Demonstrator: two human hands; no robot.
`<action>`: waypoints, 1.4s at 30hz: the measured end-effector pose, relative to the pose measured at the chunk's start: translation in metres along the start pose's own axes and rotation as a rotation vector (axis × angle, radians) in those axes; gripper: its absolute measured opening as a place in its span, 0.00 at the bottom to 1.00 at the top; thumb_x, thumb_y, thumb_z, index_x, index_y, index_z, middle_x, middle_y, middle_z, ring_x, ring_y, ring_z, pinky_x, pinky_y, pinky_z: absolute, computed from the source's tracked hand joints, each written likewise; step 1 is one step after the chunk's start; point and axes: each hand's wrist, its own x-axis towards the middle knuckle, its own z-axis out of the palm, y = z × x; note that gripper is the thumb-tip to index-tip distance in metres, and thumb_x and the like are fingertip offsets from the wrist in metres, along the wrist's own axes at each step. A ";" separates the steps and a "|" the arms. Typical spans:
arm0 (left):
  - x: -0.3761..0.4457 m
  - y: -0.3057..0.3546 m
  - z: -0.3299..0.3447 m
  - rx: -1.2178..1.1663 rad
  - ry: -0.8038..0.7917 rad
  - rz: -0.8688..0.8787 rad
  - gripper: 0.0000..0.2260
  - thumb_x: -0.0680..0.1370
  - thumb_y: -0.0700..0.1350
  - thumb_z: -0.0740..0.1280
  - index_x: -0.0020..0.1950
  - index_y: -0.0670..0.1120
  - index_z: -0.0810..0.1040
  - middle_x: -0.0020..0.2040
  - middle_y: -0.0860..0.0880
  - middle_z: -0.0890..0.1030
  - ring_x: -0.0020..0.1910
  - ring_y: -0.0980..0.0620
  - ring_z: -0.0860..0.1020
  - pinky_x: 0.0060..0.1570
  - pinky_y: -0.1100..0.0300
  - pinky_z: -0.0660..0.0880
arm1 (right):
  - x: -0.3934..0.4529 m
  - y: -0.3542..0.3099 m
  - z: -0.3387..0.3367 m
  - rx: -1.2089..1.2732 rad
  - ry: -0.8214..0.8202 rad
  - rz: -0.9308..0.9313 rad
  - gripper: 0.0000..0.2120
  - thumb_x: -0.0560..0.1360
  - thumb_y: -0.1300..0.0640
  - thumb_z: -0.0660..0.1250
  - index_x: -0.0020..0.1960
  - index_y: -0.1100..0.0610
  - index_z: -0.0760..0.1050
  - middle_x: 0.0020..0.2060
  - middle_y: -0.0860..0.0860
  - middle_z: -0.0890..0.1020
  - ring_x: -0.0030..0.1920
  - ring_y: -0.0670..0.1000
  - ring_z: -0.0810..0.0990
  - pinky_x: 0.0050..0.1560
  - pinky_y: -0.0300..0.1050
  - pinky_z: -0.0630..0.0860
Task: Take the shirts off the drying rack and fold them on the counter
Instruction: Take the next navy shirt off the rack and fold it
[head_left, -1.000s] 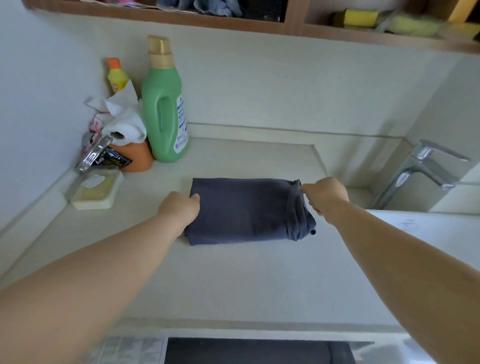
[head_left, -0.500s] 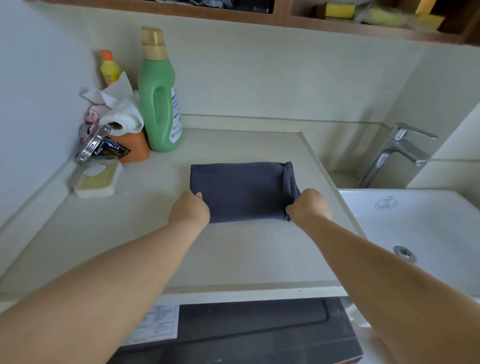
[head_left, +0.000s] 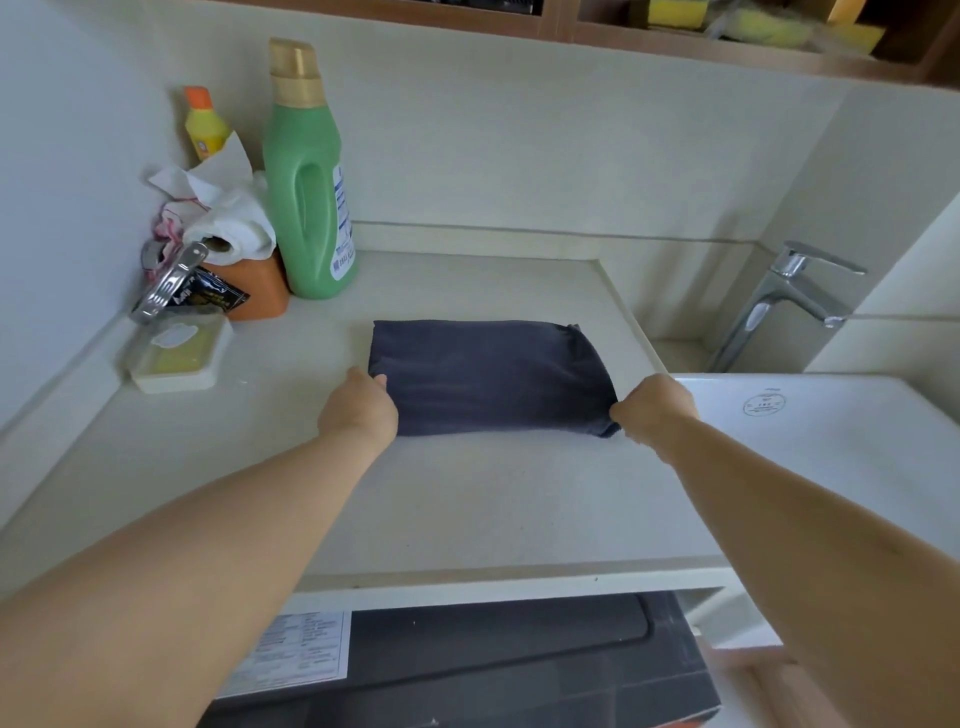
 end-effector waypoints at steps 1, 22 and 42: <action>0.000 -0.001 0.000 0.010 -0.005 -0.001 0.17 0.83 0.49 0.50 0.63 0.38 0.67 0.60 0.37 0.75 0.59 0.36 0.73 0.54 0.50 0.69 | -0.002 0.000 0.005 0.073 -0.069 0.043 0.05 0.67 0.64 0.61 0.42 0.63 0.74 0.36 0.59 0.80 0.32 0.56 0.76 0.32 0.39 0.70; 0.076 0.048 -0.005 0.044 -0.139 -0.094 0.28 0.81 0.57 0.56 0.72 0.37 0.61 0.68 0.39 0.71 0.65 0.39 0.71 0.61 0.51 0.68 | 0.064 -0.077 0.007 0.097 -0.070 -0.143 0.12 0.76 0.50 0.65 0.53 0.58 0.76 0.49 0.54 0.79 0.52 0.58 0.77 0.46 0.43 0.71; 0.069 0.060 0.007 0.277 0.130 0.264 0.24 0.79 0.57 0.56 0.72 0.46 0.63 0.72 0.41 0.62 0.70 0.41 0.62 0.66 0.48 0.62 | 0.089 -0.091 0.015 0.235 0.004 -0.304 0.14 0.79 0.55 0.58 0.62 0.53 0.75 0.56 0.53 0.79 0.57 0.56 0.77 0.56 0.44 0.71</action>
